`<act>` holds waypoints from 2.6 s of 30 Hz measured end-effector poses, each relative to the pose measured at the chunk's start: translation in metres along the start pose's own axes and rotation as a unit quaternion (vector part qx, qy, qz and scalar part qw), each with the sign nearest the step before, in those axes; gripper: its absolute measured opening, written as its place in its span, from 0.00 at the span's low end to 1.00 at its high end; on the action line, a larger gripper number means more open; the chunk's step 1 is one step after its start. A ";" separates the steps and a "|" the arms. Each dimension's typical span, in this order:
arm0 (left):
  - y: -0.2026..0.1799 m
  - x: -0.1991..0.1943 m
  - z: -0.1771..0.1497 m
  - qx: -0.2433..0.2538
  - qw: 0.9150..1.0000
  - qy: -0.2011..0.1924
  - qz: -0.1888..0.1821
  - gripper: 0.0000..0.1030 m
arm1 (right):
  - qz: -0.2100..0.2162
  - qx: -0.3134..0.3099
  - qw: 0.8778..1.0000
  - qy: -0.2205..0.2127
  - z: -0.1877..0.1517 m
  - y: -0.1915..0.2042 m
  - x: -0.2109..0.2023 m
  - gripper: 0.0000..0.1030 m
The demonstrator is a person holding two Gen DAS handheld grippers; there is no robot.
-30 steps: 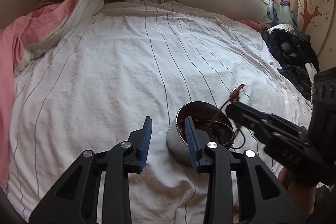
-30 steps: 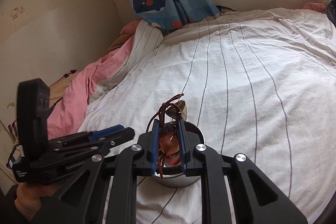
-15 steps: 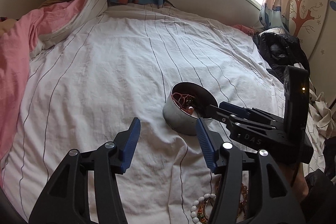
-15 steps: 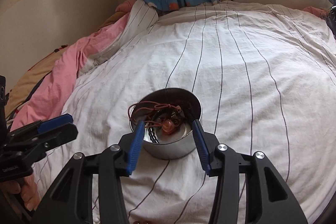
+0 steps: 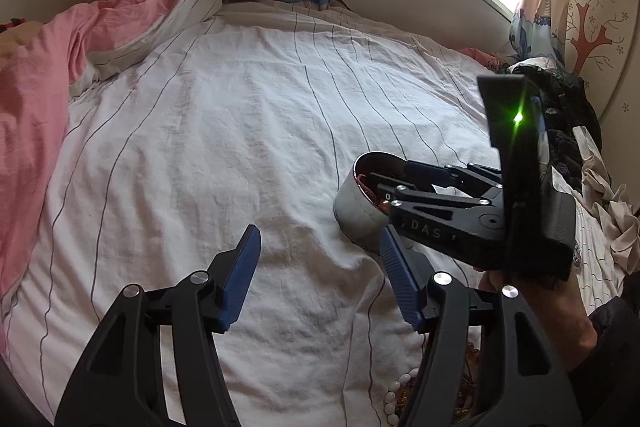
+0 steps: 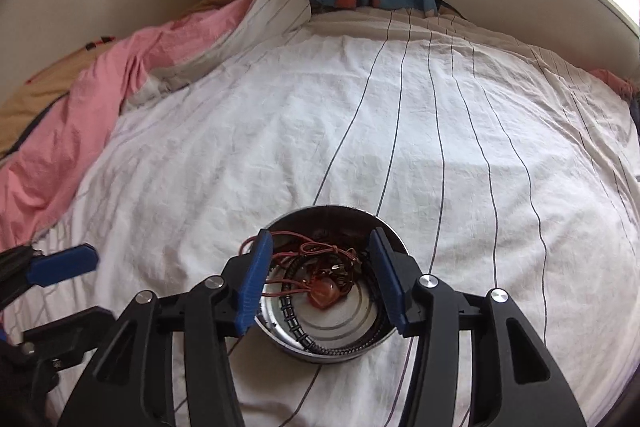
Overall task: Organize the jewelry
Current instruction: 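Move both open tools back to the remaining bracelet pile, then grasp the silver bangle with the left tool while the right tool grasps the amber bead bracelet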
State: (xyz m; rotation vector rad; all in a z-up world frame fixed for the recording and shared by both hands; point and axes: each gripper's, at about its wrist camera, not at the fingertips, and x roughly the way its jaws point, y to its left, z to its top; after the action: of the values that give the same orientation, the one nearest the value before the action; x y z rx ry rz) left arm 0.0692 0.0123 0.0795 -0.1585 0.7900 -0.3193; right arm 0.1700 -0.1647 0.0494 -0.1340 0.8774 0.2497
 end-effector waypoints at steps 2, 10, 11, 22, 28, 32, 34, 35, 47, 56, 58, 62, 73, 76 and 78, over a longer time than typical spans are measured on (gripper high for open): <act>0.002 -0.001 0.001 -0.002 1.000 -0.001 -0.001 0.57 | -0.017 -0.021 0.999 0.019 -0.004 0.001 0.010 0.48; -0.012 -0.011 -0.016 0.029 1.000 0.009 -0.003 0.59 | 0.032 0.048 0.997 -0.049 -0.054 -0.024 -0.075 0.52; -0.013 -0.013 -0.023 0.031 0.999 0.013 -0.007 0.59 | 0.046 0.062 0.996 -0.049 -0.069 -0.029 -0.088 0.53; -0.038 -0.037 -0.087 0.057 0.997 0.036 -0.047 0.59 | 0.087 0.090 0.992 0.011 -0.160 -0.018 -0.117 0.30; -0.053 -0.040 -0.101 0.090 0.993 0.045 -0.064 0.59 | 0.068 0.083 0.993 0.040 -0.162 -0.011 -0.096 0.30; -0.064 -0.040 -0.104 0.114 0.989 0.044 -0.078 0.59 | 0.049 0.090 0.994 0.045 -0.170 -0.016 -0.097 0.20; -0.071 -0.040 -0.108 0.132 0.986 0.048 -0.084 0.59 | 0.039 0.096 0.994 0.039 -0.174 -0.020 -0.103 0.15; -0.075 -0.038 -0.110 0.140 0.985 0.051 -0.086 0.59 | 0.034 0.098 0.994 0.036 -0.177 -0.022 -0.105 0.13; -0.085 -0.015 -0.122 0.160 0.981 0.088 -0.060 0.28 | 0.041 0.118 0.992 0.020 -0.186 -0.030 -0.105 0.13; -0.044 -0.024 -0.105 0.054 0.993 0.063 -0.083 0.07 | 0.054 0.128 0.990 0.016 -0.189 -0.032 -0.104 0.14; -0.035 -0.024 -0.103 0.036 0.995 0.058 -0.067 0.07 | 0.051 0.123 0.991 0.016 -0.188 -0.029 -0.104 0.16; -0.023 -0.019 -0.101 0.015 0.998 0.055 -0.034 0.07 | 0.045 0.107 0.993 0.020 -0.187 -0.024 -0.103 0.20; -0.014 -0.004 -0.104 -0.007 0.997 0.076 -0.018 0.09 | 0.050 0.108 0.993 0.007 -0.189 -0.023 -0.107 0.18; -0.019 -0.004 -0.106 0.008 0.997 0.076 -0.010 0.10 | 0.050 0.104 0.993 0.014 -0.188 -0.022 -0.104 0.19; -0.022 -0.005 -0.106 0.018 0.997 0.074 -0.005 0.09 | 0.054 0.103 0.993 0.012 -0.189 -0.021 -0.104 0.17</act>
State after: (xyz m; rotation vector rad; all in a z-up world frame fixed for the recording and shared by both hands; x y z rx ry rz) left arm -0.0152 -0.0088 0.0149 -0.1056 0.9292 -0.3585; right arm -0.0287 -0.2429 0.0106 0.1036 0.9303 0.2572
